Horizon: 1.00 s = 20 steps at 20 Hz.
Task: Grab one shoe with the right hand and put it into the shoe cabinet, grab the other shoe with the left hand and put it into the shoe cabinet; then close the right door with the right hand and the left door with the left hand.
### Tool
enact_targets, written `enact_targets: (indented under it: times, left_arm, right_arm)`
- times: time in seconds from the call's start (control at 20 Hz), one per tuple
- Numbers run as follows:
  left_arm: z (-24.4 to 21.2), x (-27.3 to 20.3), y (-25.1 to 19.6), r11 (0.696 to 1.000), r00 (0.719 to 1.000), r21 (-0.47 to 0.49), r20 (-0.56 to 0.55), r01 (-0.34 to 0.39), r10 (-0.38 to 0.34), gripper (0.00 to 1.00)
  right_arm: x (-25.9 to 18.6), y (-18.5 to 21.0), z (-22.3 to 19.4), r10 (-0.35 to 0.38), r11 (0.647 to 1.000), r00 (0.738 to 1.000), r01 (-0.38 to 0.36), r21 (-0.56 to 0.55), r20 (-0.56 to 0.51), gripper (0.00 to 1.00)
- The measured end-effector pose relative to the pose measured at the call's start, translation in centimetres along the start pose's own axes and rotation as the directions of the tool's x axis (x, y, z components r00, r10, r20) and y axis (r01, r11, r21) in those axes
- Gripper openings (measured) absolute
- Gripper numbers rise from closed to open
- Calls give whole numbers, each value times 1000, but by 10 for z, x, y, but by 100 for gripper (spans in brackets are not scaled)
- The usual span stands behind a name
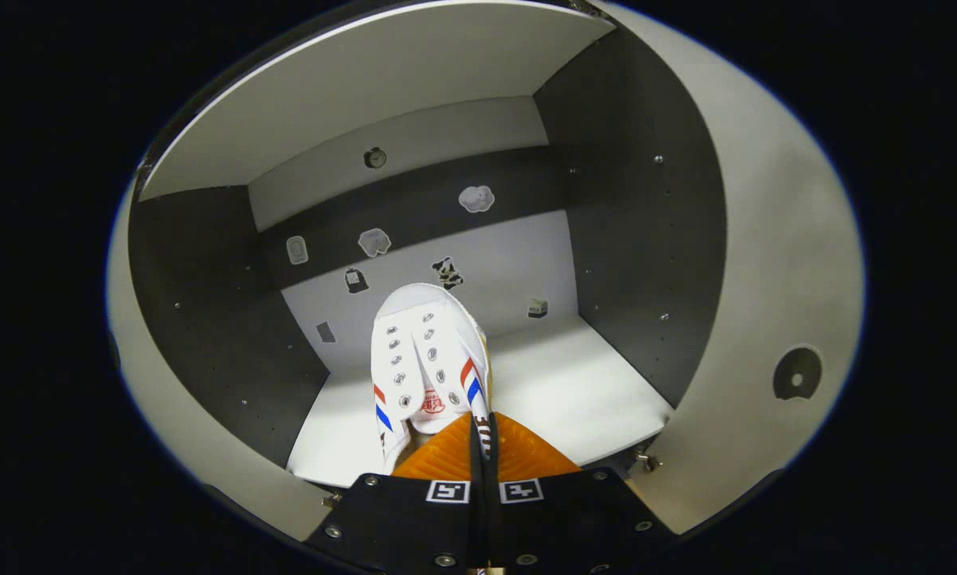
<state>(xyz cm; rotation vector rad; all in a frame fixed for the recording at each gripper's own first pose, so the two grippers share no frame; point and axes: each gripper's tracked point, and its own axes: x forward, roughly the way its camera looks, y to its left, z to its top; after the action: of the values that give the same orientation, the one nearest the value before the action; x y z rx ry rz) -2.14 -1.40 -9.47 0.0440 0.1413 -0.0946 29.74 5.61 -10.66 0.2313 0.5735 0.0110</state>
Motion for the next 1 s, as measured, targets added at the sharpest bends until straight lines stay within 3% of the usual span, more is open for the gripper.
enact_targets:
  times: [0.3,0.35,0.55,0.7,0.95,1.0]
  left_arm:
    - [4,9,8,1000,1000,21,14,-20,20,94]
    - [4,11,7,1000,1000,20,13,-19,19,99]
    - [2,18,5,1000,1000,17,4,-11,11,96]
    - [2,20,1,1000,1000,17,1,-6,6,96]
    - [3,19,-4,1000,1000,15,4,1,-1,96]
    - [3,18,-7,1000,1000,12,3,6,-6,96]
  right_arm:
    - [74,-29,-26,-116,993,988,115,-22,-102,0]
    - [81,-33,-30,-132,991,984,129,-32,-117,0]
    - [83,-32,-26,-115,993,988,113,-25,-104,0]
    - [79,-26,-28,-97,995,990,93,-43,-102,21]
    - [31,-13,15,-31,999,999,32,-38,25,31]
    - [18,-12,21,-23,998,998,26,-58,53,38]
